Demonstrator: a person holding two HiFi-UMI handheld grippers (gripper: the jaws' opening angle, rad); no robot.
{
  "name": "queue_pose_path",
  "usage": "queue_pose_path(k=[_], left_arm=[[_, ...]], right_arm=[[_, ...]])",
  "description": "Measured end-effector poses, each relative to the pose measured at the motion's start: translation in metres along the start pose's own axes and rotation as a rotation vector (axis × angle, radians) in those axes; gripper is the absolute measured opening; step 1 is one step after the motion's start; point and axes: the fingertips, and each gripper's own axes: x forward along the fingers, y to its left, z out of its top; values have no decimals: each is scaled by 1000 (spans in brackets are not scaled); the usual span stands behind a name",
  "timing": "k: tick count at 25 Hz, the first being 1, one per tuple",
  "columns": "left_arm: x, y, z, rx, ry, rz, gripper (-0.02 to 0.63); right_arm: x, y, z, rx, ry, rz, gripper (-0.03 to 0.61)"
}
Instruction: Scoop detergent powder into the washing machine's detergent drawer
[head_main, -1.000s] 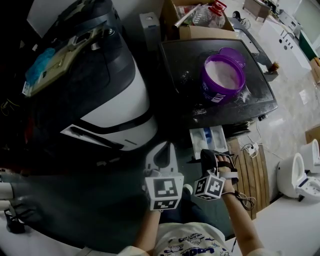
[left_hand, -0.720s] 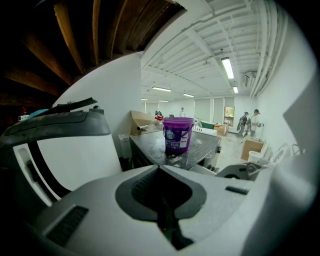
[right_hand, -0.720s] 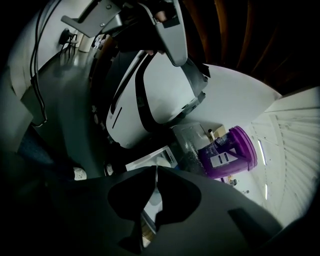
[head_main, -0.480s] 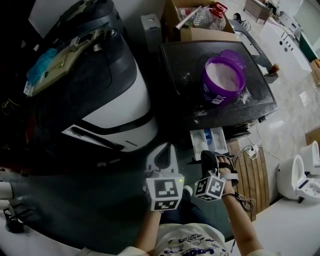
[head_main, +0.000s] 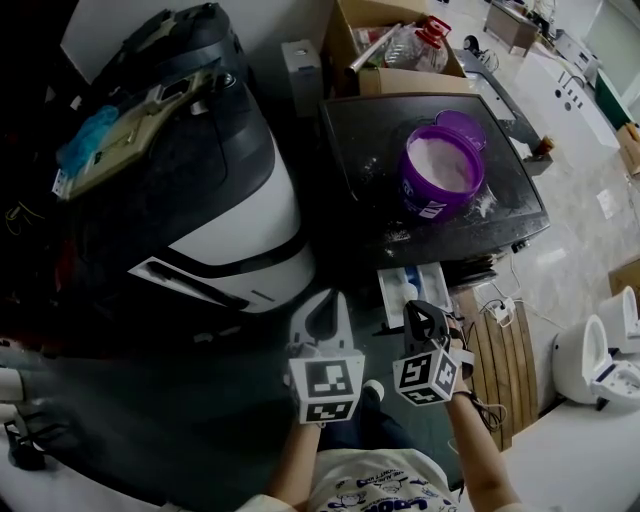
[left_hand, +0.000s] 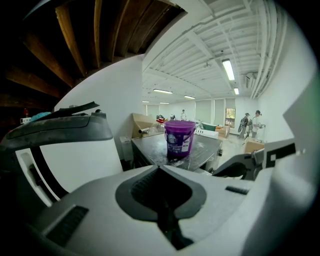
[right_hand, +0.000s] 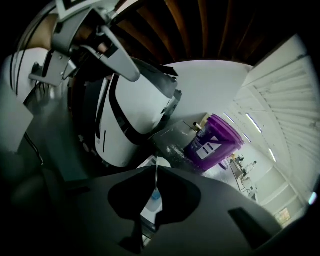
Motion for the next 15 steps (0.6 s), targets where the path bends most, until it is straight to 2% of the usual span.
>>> queue_pose_path(k=[9,15], left_arm=[[-5,1,25,2,-51,8,2],[-9,1,48,8,-101,7,2]], right_arm=[[-31,-45,32,342,-120,-56,21],[-54,-80,54,461,-200,-126,21]])
